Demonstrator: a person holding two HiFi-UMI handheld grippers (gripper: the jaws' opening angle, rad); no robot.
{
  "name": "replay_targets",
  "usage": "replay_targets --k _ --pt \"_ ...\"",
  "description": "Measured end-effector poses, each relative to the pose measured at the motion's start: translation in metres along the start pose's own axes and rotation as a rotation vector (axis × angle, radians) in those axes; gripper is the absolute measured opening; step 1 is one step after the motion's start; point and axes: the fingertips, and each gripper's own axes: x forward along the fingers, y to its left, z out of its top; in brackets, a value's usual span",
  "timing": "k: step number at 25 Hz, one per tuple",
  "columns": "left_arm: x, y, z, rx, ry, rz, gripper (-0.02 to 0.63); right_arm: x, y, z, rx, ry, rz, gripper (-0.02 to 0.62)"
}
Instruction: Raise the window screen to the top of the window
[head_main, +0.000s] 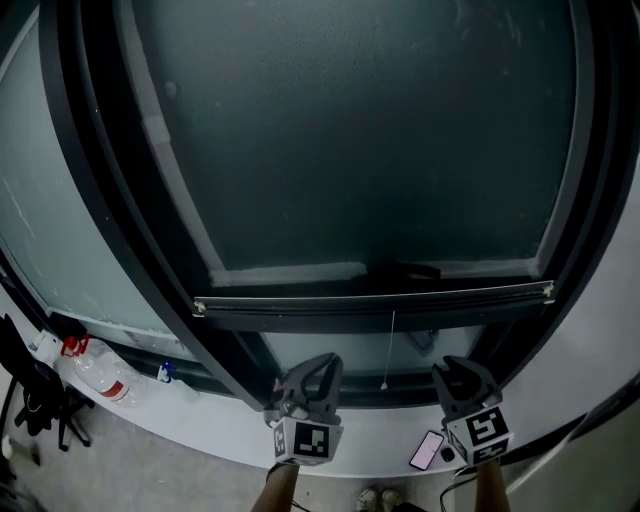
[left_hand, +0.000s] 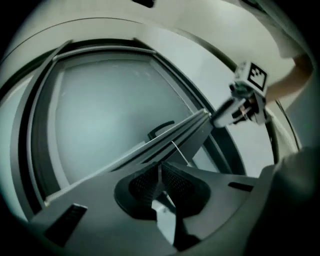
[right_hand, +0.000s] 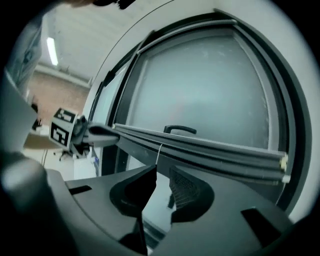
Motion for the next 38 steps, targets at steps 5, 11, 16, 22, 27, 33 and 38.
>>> replay_targets --k 5,11,16,22,27,33,38 --pt "0.03 0.024 0.005 0.435 0.103 -0.052 0.052 0.025 -0.052 0.023 -0.568 0.114 -0.121 0.072" --pt "0.059 0.033 -0.011 0.624 0.269 -0.189 0.087 0.052 -0.07 0.013 -0.946 0.329 0.035 0.072" --pt "0.063 0.047 -0.018 0.61 0.364 -0.183 0.086 0.063 -0.078 0.003 -1.032 0.443 0.11 0.072" --pt "0.066 0.062 -0.036 0.67 0.491 -0.214 0.086 0.066 -0.084 0.002 -1.013 0.507 0.153 0.071" --pt "0.065 0.059 -0.038 0.663 0.512 -0.241 0.06 0.066 -0.082 0.002 -1.016 0.542 0.206 0.061" --pt "0.066 0.064 -0.038 0.665 0.548 -0.348 0.049 0.066 -0.081 0.002 -1.023 0.573 0.257 0.057" --pt "0.068 0.06 -0.04 0.784 0.6 -0.406 0.026 0.066 -0.083 0.005 -1.025 0.579 0.265 0.046"
